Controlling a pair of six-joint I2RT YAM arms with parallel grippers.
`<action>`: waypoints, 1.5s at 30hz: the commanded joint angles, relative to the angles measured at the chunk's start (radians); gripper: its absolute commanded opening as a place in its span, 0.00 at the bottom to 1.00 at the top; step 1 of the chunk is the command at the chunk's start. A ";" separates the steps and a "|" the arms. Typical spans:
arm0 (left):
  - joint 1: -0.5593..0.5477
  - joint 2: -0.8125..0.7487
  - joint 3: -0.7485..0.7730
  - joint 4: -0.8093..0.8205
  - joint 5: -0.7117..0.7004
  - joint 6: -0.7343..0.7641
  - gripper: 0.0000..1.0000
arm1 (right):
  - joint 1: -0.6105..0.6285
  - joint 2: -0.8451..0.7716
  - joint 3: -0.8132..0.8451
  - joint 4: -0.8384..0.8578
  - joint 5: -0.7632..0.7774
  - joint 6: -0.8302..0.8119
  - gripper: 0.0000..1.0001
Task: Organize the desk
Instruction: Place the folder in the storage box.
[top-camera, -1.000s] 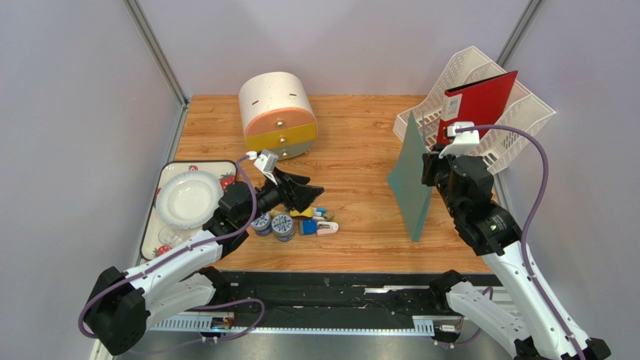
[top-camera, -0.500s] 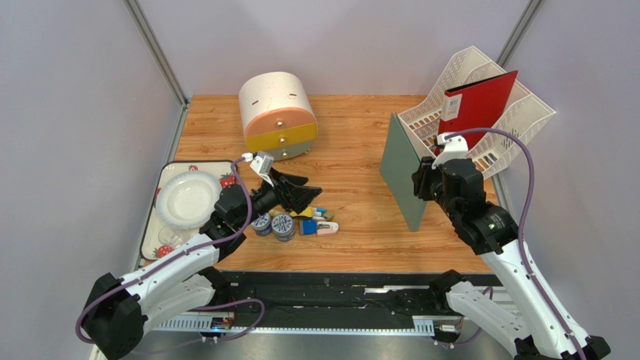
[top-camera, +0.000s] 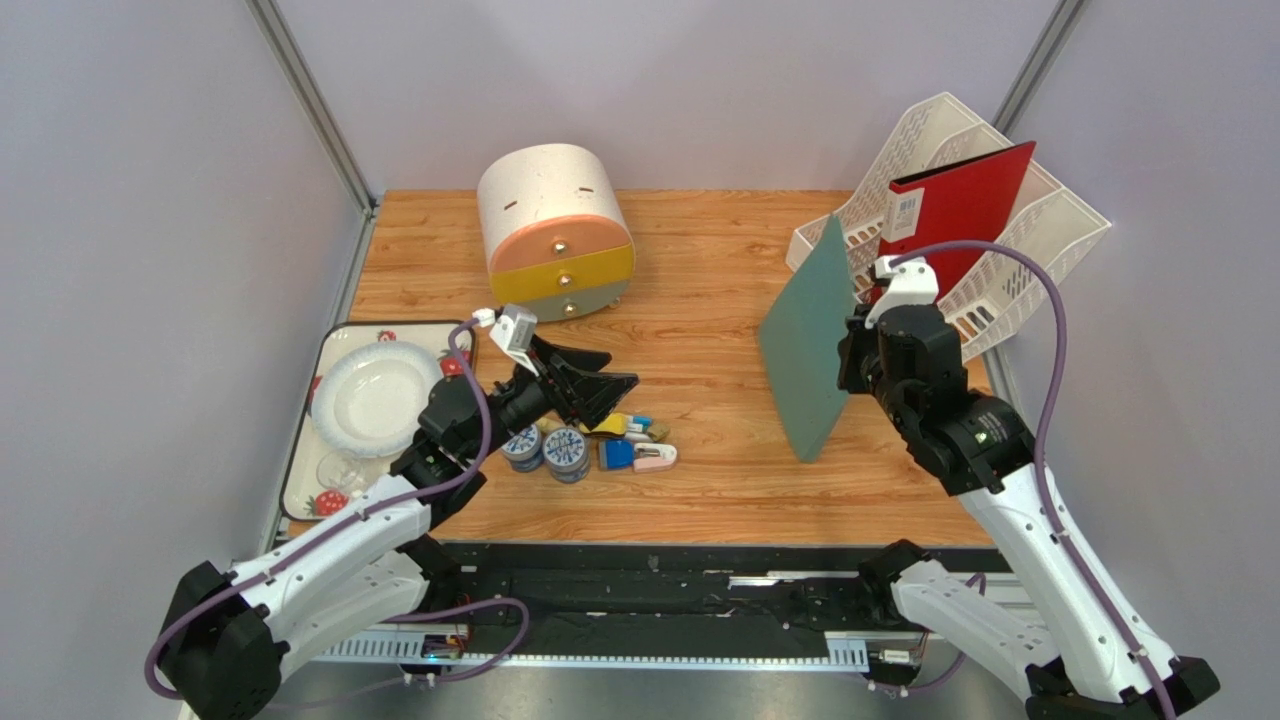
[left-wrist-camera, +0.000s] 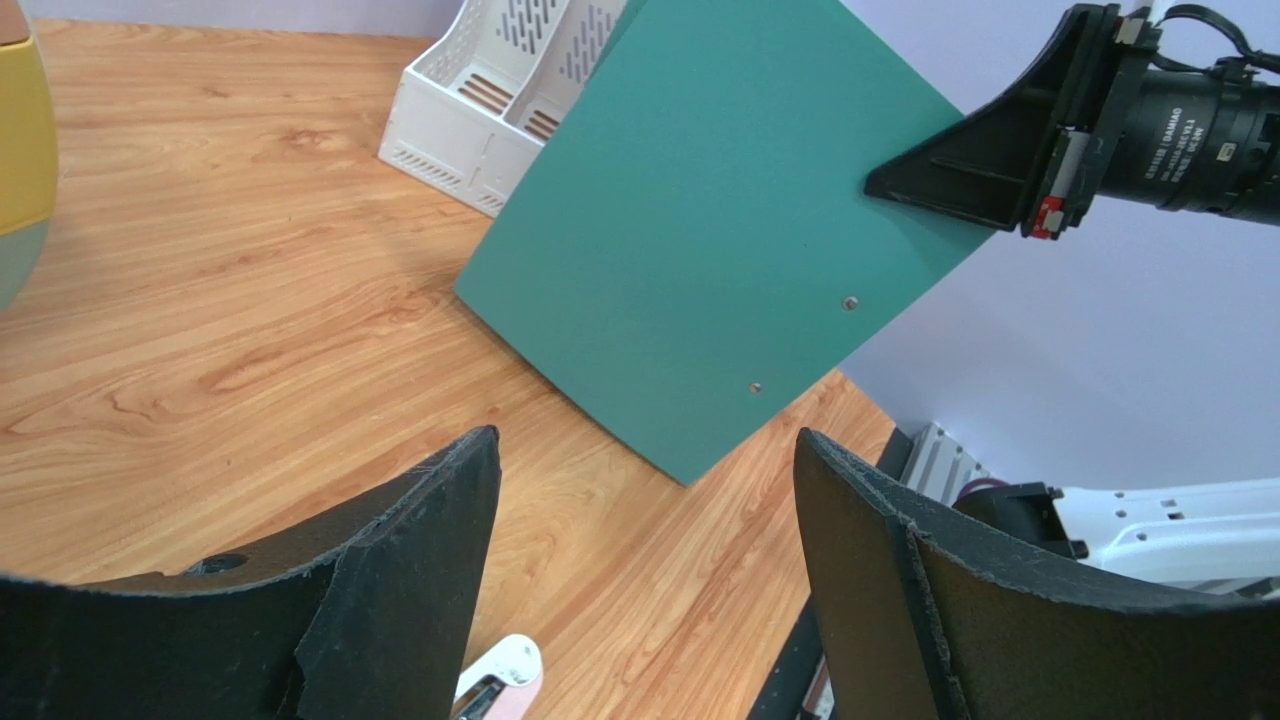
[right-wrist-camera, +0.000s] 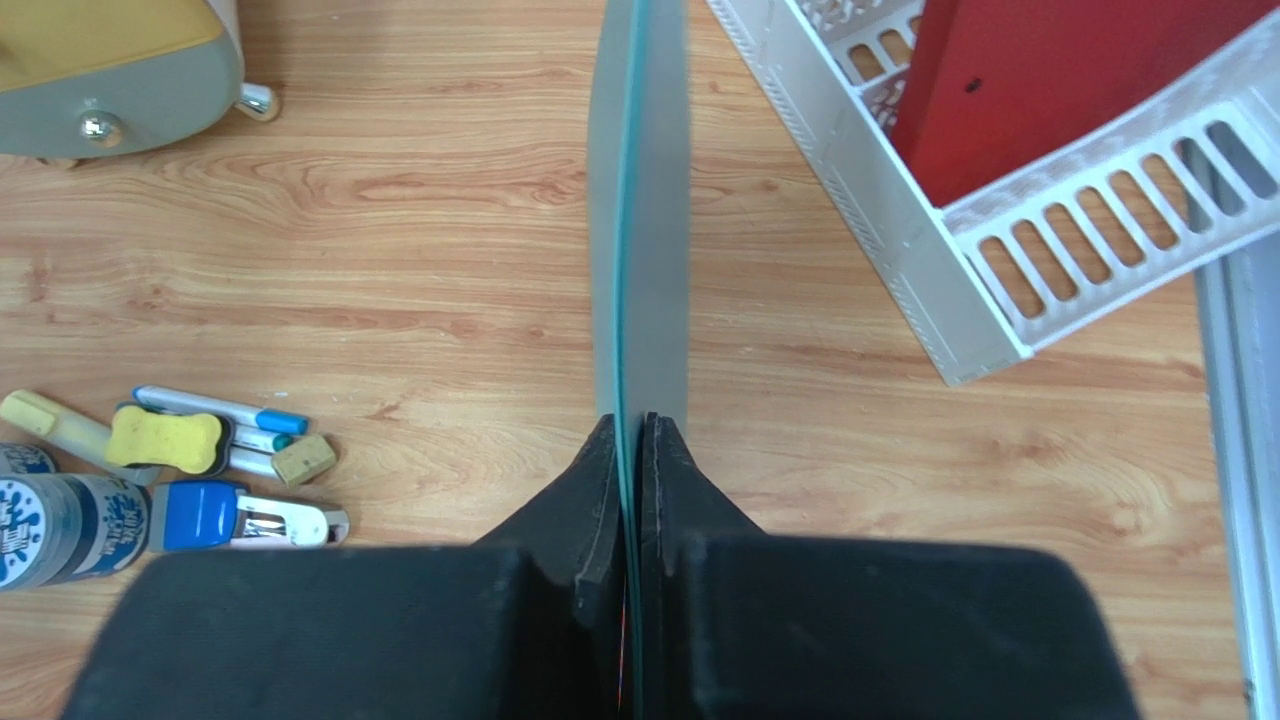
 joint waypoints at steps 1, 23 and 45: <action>0.002 -0.026 -0.006 -0.005 -0.013 0.005 0.80 | 0.004 -0.041 0.119 -0.089 0.081 0.013 0.00; 0.004 -0.051 0.025 -0.069 -0.016 0.020 0.80 | 0.004 -0.104 0.542 -0.497 0.551 0.134 0.00; 0.004 -0.086 0.033 -0.125 -0.030 0.043 0.80 | -0.031 -0.044 0.322 0.097 0.756 -0.084 0.00</action>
